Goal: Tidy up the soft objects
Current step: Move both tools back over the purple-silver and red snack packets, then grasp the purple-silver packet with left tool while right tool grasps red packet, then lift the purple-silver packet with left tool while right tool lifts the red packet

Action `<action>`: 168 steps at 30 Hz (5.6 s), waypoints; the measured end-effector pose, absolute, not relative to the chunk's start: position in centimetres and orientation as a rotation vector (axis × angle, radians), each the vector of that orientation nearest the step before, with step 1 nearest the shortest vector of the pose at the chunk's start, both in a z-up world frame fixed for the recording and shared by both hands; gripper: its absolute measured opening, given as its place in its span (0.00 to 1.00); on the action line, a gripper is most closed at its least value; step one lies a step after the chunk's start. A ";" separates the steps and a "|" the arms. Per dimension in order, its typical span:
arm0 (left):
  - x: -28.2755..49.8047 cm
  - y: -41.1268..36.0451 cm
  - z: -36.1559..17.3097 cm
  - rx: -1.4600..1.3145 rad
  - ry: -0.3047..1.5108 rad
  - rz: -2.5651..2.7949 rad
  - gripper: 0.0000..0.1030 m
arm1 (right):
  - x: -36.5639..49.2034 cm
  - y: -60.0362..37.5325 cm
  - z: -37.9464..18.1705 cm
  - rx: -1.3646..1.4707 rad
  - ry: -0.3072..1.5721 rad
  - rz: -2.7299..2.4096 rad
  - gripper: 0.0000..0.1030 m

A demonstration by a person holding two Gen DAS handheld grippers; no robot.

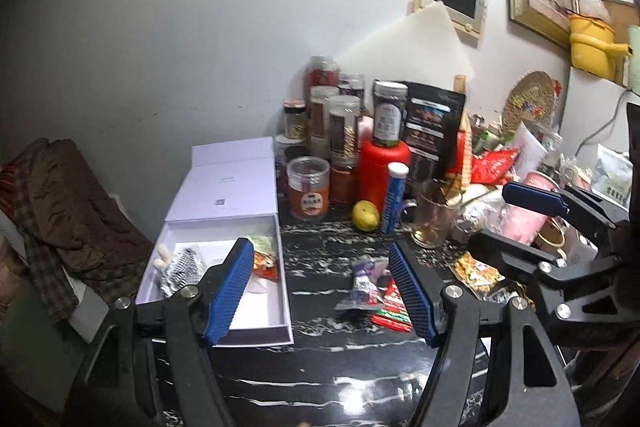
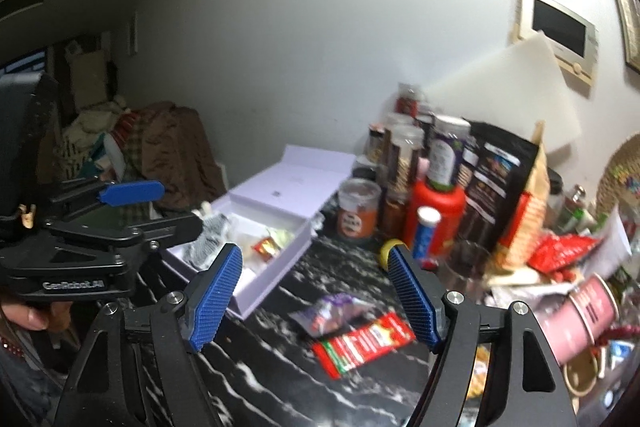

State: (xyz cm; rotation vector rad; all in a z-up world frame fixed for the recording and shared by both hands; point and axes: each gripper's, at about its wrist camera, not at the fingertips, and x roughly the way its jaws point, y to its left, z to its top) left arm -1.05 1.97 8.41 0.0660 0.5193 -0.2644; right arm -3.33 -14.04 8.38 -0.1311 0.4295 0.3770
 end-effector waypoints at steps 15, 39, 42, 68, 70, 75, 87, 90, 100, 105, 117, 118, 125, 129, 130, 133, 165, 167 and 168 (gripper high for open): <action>1.4 -1.4 2.3 0.062 0.670 -0.334 0.68 | -1.6 -18.2 2.0 -0.045 0.614 0.255 0.74; 11.7 -6.0 -6.2 0.098 0.877 -0.378 0.68 | 4.9 -22.1 -5.8 0.016 0.823 0.131 0.74; 13.3 -6.4 -7.2 0.116 0.904 -0.360 0.68 | 5.7 -22.3 -6.5 0.017 0.843 0.129 0.74; 11.8 -4.8 -9.2 -0.006 0.942 -0.372 0.37 | 8.1 -21.3 -8.7 0.098 0.908 0.121 0.73; 10.8 -4.1 -8.8 -0.013 0.934 -0.356 0.36 | 8.4 -20.8 -8.9 0.092 0.910 0.118 0.73; 8.8 -3.3 -8.7 0.009 0.935 -0.342 0.36 | 9.1 -19.5 -9.6 0.113 0.936 0.157 0.73; 8.1 -2.2 -8.9 -0.047 0.962 -0.366 0.36 | 11.3 -16.5 -10.7 0.021 0.952 0.119 0.71; 7.8 -2.2 -9.0 -0.051 0.968 -0.374 0.36 | 11.2 -16.2 -10.7 0.003 0.940 0.144 0.65; 6.5 -2.1 -9.3 -0.077 0.992 -0.390 0.36 | 9.0 -16.6 -10.2 -0.067 0.932 0.247 0.47; 5.3 -2.1 -9.4 -0.080 1.001 -0.394 0.36 | 6.8 -16.7 -10.0 -0.102 0.951 0.298 0.46; 0.8 -2.2 -9.8 -0.086 1.048 -0.446 0.36 | -1.8 -15.8 -10.3 -0.224 0.983 0.375 0.47; 0.7 -2.2 -9.8 -0.091 1.050 -0.450 0.36 | -2.4 -15.5 -10.3 -0.241 0.978 0.378 0.47; 0.8 -1.9 -10.0 -0.143 1.038 -0.436 0.36 | -2.6 -16.8 -10.2 -0.098 0.968 0.342 0.52; 1.5 -2.1 -10.3 -0.137 1.056 -0.429 0.41 | -2.0 -16.8 -10.3 -0.043 0.978 0.316 0.64; 1.8 -2.3 -10.6 -0.134 1.078 -0.431 0.44 | -1.7 -16.7 -10.3 -0.035 0.985 0.305 0.65; 2.0 -2.2 -10.9 -0.132 1.074 -0.412 0.44 | -0.9 -16.3 -10.5 -0.079 0.983 0.245 0.66; 2.8 -2.8 -10.8 0.020 1.033 -0.396 0.44 | -4.3 -17.0 -10.5 -0.170 1.018 0.350 0.49; 2.8 -3.1 -10.8 0.037 1.024 -0.392 0.44 | -4.8 -17.3 -10.6 -0.155 1.021 0.329 0.52; 2.6 -3.2 -10.8 0.042 1.008 -0.377 0.40 | -4.8 -17.4 -10.7 -0.142 1.013 0.311 0.53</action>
